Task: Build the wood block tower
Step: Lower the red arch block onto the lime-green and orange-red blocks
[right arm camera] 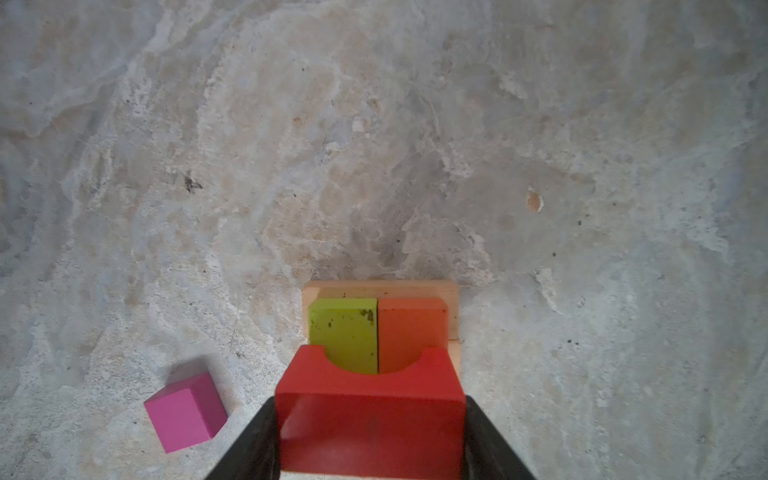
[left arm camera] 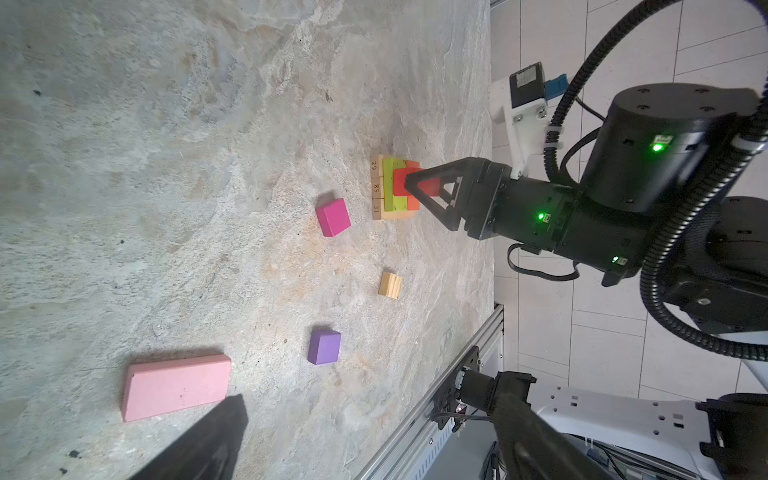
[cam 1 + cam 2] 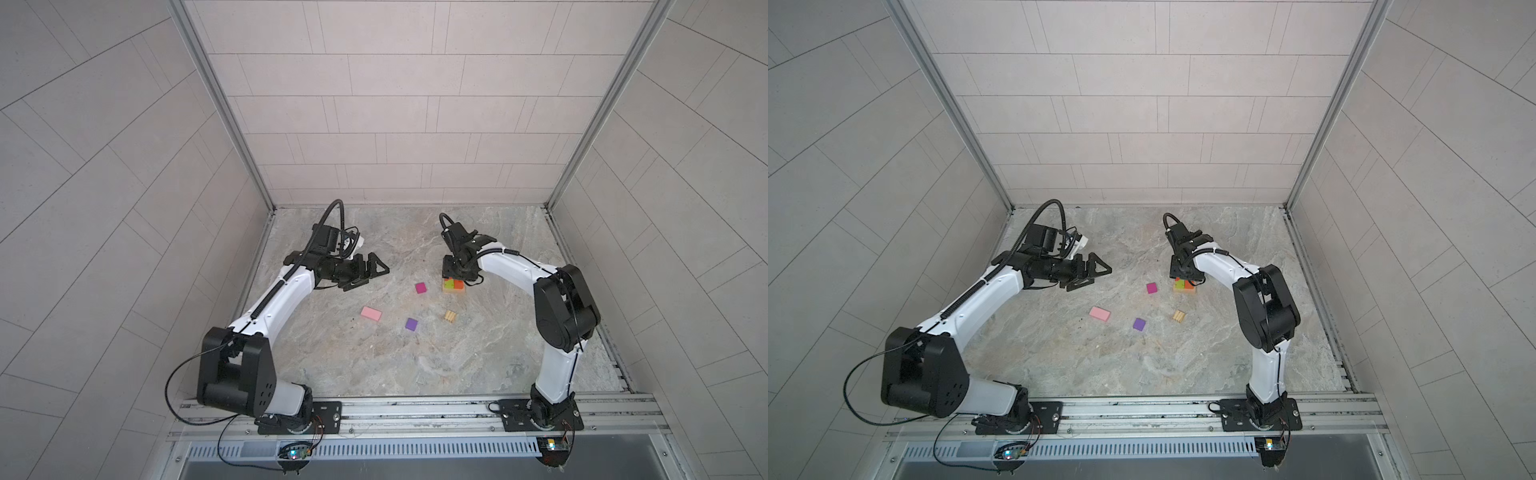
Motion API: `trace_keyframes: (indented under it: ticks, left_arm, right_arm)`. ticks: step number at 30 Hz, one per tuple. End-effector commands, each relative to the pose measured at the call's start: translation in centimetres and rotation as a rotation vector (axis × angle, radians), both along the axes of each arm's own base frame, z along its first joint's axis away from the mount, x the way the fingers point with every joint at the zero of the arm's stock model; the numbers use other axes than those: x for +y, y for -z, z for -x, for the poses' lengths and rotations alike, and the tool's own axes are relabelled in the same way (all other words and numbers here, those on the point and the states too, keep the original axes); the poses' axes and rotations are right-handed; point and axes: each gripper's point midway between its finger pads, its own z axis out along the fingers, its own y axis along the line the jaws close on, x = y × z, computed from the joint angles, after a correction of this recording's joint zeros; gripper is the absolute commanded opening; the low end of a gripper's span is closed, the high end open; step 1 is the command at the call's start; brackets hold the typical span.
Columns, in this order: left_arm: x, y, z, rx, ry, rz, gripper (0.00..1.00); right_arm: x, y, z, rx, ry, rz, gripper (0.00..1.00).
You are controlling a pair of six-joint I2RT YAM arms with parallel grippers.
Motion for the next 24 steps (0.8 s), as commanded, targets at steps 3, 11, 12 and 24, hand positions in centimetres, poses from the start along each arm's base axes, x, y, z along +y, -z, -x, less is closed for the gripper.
trace_keyframes:
  ticks: [3,11,12,24]
  left_arm:
    - [-0.42,-0.47,0.05,-0.009,0.025,0.001,1.0]
    - [-0.44,-0.52,0.06,-0.011,0.026,0.002,1.0]
    - [-0.43,-0.53,0.06,-0.011,0.025,0.002,1.0]
    - [-0.5,-0.49,0.08,-0.011,0.027,0.002,1.0]
  right_arm:
    - [-0.48,0.54,0.16,0.015,0.004,0.013,0.49]
    - [-0.53,0.2,0.13,0.008,0.004,0.012,0.49]
    - [-0.54,0.15,0.11,0.006,0.004,0.012,0.49]
    - [-0.68,0.01,0.1,0.007,0.0,0.013,0.49]
